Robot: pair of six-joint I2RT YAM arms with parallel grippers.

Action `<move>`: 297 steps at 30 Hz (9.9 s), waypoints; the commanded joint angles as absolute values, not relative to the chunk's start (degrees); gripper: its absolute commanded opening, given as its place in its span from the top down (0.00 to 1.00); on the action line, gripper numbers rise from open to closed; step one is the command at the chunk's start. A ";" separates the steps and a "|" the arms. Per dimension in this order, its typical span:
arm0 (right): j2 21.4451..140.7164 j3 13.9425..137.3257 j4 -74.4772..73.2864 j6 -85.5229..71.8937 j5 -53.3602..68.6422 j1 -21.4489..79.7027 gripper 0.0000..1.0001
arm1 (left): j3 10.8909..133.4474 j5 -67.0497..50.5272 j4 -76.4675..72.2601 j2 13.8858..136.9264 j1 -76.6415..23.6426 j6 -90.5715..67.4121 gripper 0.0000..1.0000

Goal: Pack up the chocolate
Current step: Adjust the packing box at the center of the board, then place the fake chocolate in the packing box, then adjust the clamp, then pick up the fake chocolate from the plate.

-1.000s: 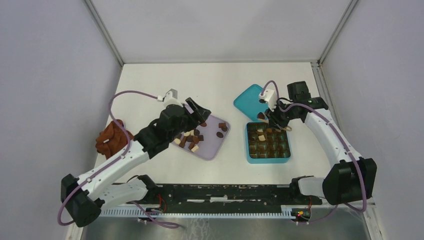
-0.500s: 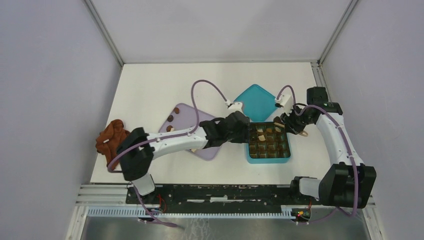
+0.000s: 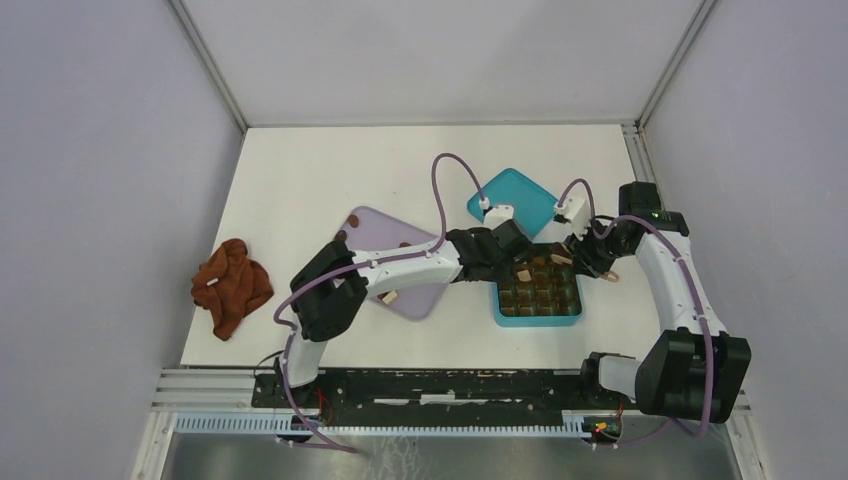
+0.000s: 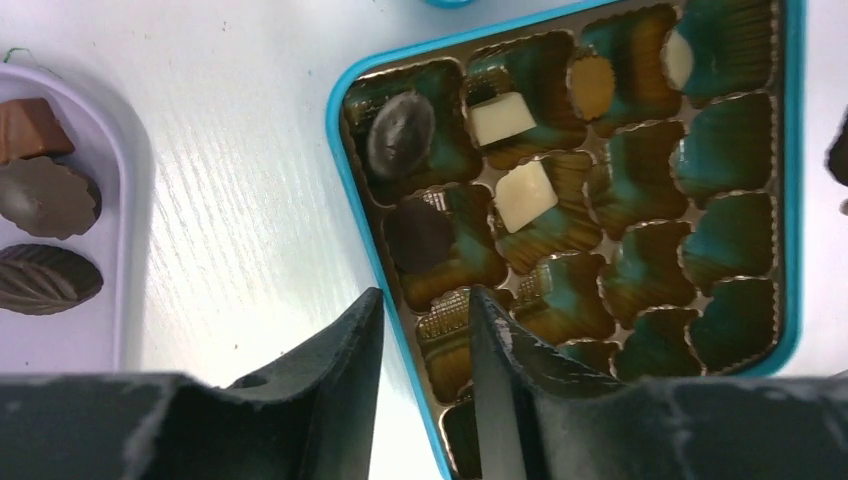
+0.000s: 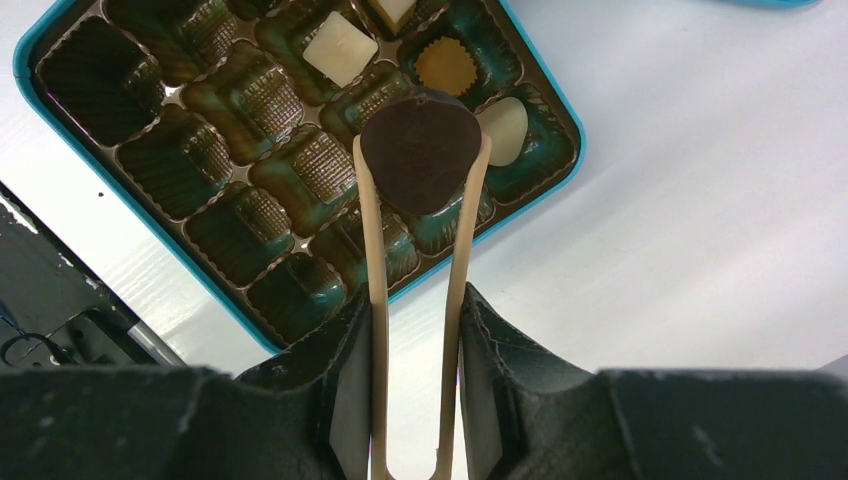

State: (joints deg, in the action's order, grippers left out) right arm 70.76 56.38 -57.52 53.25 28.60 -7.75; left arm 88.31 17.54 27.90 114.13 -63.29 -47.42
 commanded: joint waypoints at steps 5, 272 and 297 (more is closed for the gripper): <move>69.68 56.31 -58.09 54.81 30.99 -8.17 0.84 | 94.65 21.47 33.06 119.04 -62.97 -43.10 0.67; 99.48 85.66 -43.97 38.08 17.90 47.04 0.71 | 79.49 52.05 58.02 51.20 -49.92 -50.55 0.18; 117.25 96.45 -51.22 38.40 5.96 52.91 0.59 | 72.84 51.52 55.46 44.38 -49.81 -53.23 0.18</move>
State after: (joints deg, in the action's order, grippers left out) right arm 115.79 93.47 -50.63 38.00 7.97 52.40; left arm 73.60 49.47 56.86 44.51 -49.95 -53.06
